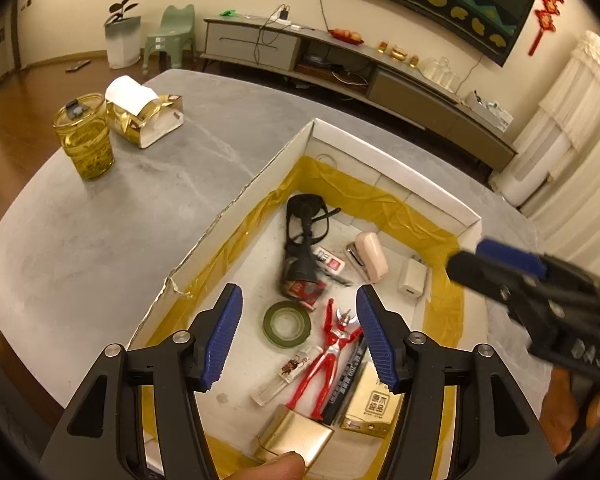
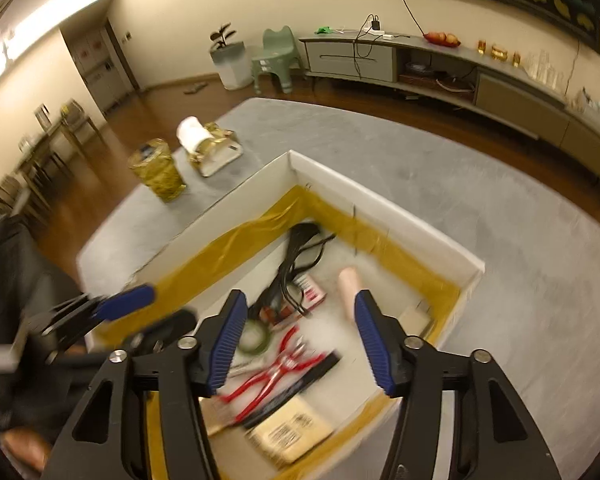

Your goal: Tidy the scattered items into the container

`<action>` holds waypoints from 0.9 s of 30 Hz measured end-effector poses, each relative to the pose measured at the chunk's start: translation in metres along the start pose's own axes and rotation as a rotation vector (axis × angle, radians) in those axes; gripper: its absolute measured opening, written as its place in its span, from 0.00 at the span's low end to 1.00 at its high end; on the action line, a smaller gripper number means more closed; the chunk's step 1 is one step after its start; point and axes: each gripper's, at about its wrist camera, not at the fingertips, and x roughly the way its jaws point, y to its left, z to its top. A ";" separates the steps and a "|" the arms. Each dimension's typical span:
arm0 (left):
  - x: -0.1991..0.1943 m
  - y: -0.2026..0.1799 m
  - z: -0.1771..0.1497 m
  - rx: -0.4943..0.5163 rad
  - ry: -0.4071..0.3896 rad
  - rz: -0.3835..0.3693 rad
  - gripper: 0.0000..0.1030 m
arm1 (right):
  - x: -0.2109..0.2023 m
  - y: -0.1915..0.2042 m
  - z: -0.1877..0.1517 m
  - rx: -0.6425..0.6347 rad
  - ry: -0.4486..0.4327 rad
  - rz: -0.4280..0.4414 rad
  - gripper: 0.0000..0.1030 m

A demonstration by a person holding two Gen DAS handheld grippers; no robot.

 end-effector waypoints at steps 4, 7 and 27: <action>-0.006 -0.008 -0.006 0.029 0.002 0.006 0.61 | -0.008 0.005 -0.010 -0.004 0.019 0.012 0.58; -0.010 -0.015 -0.013 0.057 0.005 0.009 0.61 | -0.013 0.014 -0.018 -0.041 0.030 0.009 0.58; -0.029 -0.033 -0.046 0.151 -0.009 0.084 0.66 | -0.044 0.039 -0.063 -0.248 0.040 -0.124 0.60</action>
